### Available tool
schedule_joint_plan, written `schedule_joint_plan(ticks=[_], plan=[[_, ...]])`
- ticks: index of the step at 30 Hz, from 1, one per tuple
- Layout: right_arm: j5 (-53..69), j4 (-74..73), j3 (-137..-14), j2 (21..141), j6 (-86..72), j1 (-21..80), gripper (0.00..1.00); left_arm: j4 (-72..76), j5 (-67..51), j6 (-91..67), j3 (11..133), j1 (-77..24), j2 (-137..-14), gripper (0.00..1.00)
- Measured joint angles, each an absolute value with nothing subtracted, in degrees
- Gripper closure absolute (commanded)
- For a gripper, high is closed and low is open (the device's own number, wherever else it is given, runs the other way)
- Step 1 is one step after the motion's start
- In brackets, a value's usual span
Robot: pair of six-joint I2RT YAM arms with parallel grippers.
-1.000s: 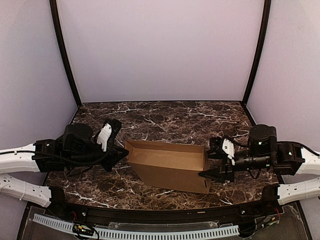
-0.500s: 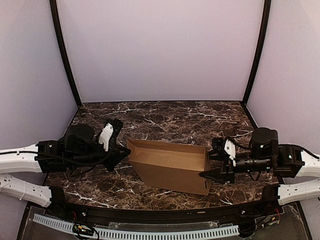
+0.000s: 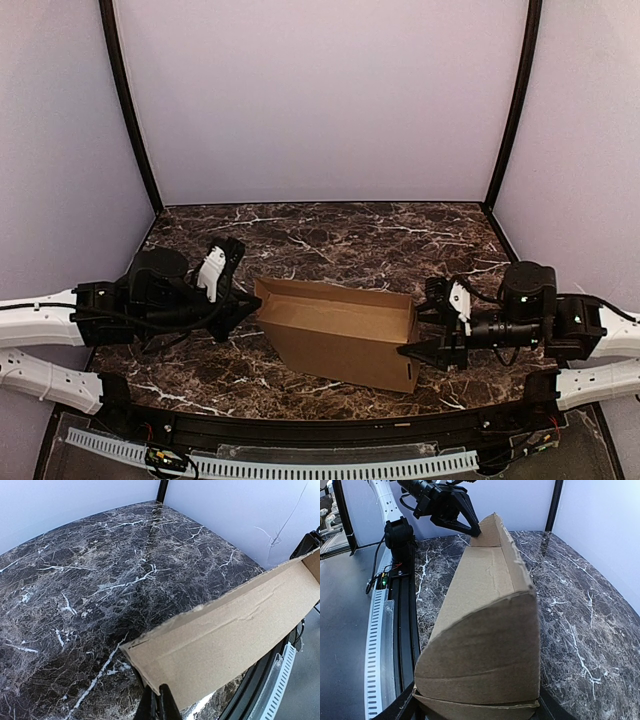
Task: Fold the paper box
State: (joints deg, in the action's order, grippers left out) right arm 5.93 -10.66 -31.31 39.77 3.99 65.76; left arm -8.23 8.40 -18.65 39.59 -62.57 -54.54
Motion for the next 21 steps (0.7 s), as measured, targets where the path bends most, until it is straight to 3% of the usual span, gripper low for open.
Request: schedule_joint_plan(ticks=[21], plan=[[3.73,-6.59,-28.56,39.40,3.84,67.94,0.60,-12.69,7.40,-18.68,38.72,-62.92,-52.51,0.99]])
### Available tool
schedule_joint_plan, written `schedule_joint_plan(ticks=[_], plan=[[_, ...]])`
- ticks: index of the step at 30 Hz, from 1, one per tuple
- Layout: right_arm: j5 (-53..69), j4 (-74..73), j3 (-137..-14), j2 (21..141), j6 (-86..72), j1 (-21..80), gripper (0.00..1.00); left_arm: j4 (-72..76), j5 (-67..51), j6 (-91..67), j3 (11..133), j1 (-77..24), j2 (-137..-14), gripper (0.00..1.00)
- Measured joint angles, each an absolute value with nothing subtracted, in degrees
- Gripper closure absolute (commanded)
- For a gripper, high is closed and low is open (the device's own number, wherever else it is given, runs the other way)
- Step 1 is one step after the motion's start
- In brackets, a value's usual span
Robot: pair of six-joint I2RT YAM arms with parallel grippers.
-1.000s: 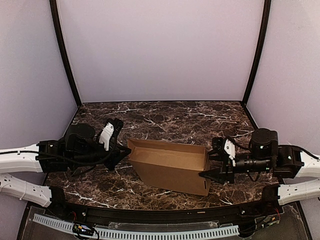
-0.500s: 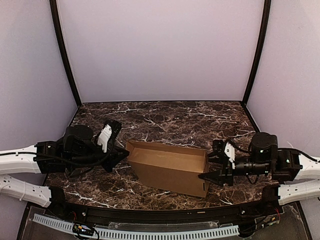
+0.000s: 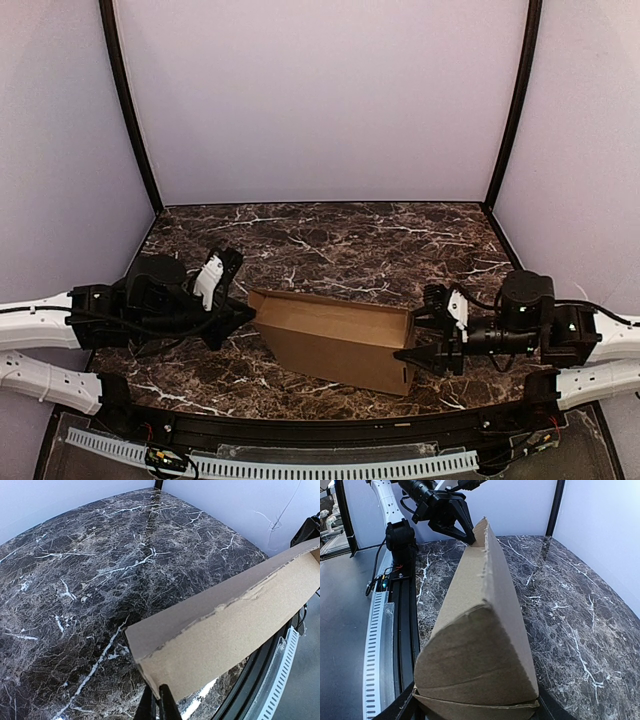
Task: Fold the paper box
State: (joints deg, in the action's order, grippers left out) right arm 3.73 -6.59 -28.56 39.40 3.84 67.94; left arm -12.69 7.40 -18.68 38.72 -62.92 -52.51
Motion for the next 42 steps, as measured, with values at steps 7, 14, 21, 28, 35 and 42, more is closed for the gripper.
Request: schedule_joint_plan(ticks=[7,14,21,28,35,42], plan=[[3.36,-1.78,-25.78,40.01,3.77,68.23,0.43,-12.67,7.90,-19.29,37.34,-62.92,-51.13,0.99],[0.45,3.38,-22.17,39.94,2.09,68.38,0.18,-11.03,8.91,-19.84,37.34,-64.07,-52.53,0.99],[-4.64,4.71,-18.48,39.94,-0.93,68.38,0.01,-9.47,9.82,-20.21,38.98,-65.84,-56.05,0.99],[-5.98,2.39,-19.05,34.89,-2.42,68.38,0.01,-9.21,12.21,-20.71,40.51,-67.09,-58.52,0.99],[-3.27,-0.14,-23.70,33.23,-3.77,68.38,0.01,-8.84,13.80,-20.88,41.67,-67.46,-60.47,0.99],[-2.96,-1.39,-32.99,36.91,-3.03,68.36,0.24,-8.84,14.33,-21.02,41.91,-67.68,-60.69,0.99]])
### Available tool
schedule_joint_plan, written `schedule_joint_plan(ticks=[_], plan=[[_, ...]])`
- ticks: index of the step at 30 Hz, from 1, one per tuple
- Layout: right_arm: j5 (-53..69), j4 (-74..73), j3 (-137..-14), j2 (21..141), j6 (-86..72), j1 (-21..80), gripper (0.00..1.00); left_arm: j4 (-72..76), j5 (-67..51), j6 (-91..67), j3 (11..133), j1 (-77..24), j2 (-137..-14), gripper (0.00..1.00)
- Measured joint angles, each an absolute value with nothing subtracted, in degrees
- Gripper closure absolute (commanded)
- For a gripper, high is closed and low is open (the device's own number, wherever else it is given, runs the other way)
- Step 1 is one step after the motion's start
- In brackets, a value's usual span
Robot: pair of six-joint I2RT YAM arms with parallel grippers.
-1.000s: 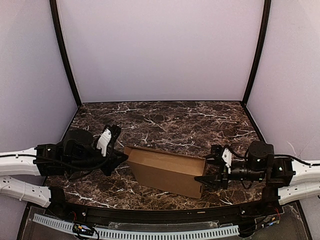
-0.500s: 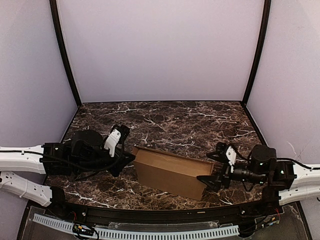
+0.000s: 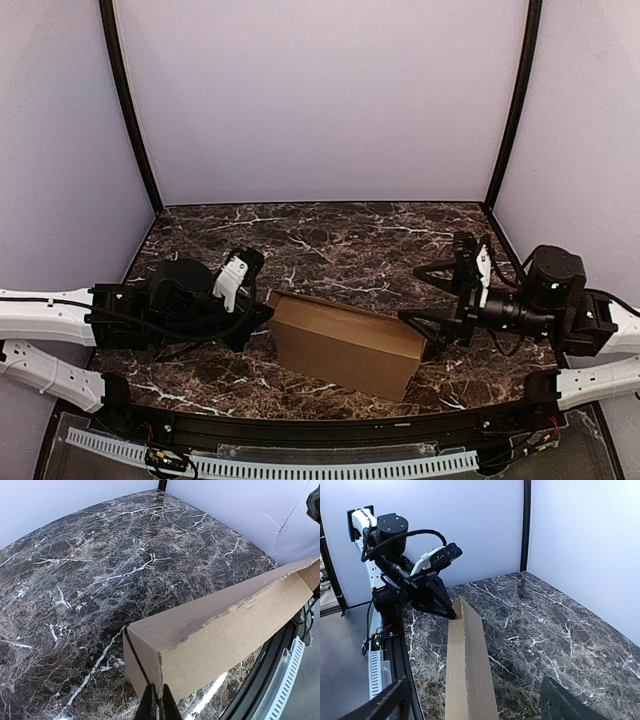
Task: Fold the paper box
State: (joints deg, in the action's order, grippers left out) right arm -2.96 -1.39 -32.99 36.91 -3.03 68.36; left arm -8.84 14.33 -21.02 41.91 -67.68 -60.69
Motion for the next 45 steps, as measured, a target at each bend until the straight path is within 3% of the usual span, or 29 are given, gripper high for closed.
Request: schedule_joint_plan(ticks=[3,7,32,39,45], plan=[[-2.79,-2.44,-39.22,42.26,-3.31,68.36,0.49,-8.84,14.46,-21.06,41.91,-67.75,-60.69,0.99],[-2.46,-4.05,-45.39,50.04,-4.25,68.36,0.65,-8.84,14.61,-21.08,41.91,-67.81,-60.69,0.99],[0.10,-9.43,-49.19,63.57,-11.97,68.36,0.79,-8.84,15.73,-21.21,41.87,-68.42,-60.53,0.99],[2.66,-9.08,-49.19,65.34,-12.67,68.36,0.88,-8.58,15.62,-21.28,41.28,-68.49,-59.70,0.90],[3.07,-8.12,-49.17,66.02,-12.75,68.36,0.90,-8.88,16.19,-21.67,40.75,-68.47,-58.83,0.74]])
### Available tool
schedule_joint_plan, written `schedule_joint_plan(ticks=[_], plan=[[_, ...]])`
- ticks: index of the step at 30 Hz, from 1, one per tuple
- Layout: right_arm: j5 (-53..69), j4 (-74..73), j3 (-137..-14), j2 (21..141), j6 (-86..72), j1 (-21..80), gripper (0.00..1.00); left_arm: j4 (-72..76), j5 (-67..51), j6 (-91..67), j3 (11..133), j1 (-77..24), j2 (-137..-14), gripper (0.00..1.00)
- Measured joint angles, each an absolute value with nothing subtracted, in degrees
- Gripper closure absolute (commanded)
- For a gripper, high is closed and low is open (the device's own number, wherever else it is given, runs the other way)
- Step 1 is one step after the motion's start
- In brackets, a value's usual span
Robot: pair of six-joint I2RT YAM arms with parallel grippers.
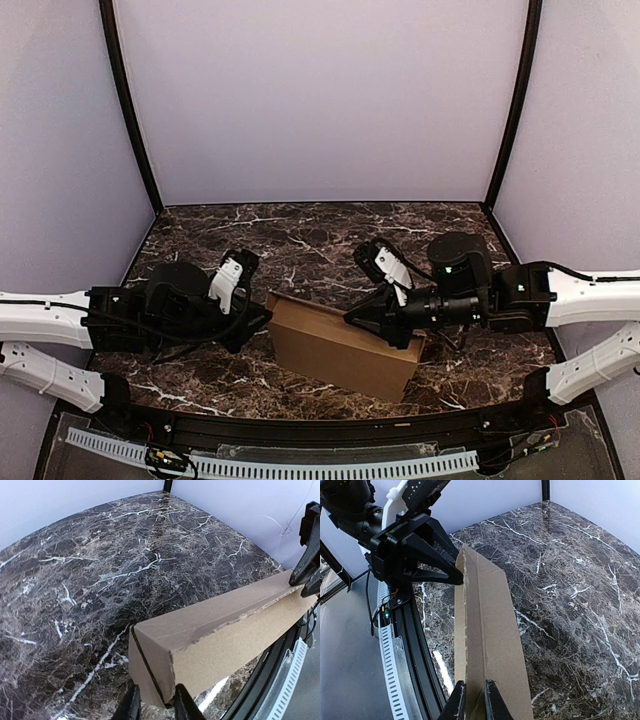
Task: Fold the paper box
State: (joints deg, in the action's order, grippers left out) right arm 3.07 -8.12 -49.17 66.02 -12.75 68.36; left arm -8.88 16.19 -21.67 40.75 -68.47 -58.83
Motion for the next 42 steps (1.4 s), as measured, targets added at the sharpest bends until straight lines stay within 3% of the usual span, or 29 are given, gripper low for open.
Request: schedule_joint_plan(ticks=[5,10,23,32,36,39,42], plan=[[3.05,-6.31,-48.71,66.94,-12.97,68.40,0.91,-9.15,15.92,-21.96,39.92,-68.40,-57.47,0.57],[2.07,-3.42,-47.90,68.42,-13.50,69.08,0.92,-12.58,13.89,-22.28,37.95,-68.69,-55.35,0.51],[-2.48,1.23,-47.24,73.23,-14.17,72.86,0.93,-17.21,11.31,-21.43,40.51,-68.71,-50.74,0.49],[-5.28,2.02,-48.38,76.38,-14.48,75.33,0.94,-19.90,10.48,-20.58,50.48,-68.75,-52.69,0.48],[-6.09,2.28,-48.53,77.03,-14.83,76.01,0.95,-20.32,11.53,-18.61,54.17,-68.75,-53.58,0.58],[-6.31,2.42,-48.53,77.17,-15.16,76.27,0.95,-20.36,13.37,-16.14,56.10,-68.73,-54.41,0.79],[-6.55,2.42,-48.53,77.19,-15.35,76.36,0.95,-20.14,14.81,-13.74,56.80,-68.73,-55.86,0.94]])
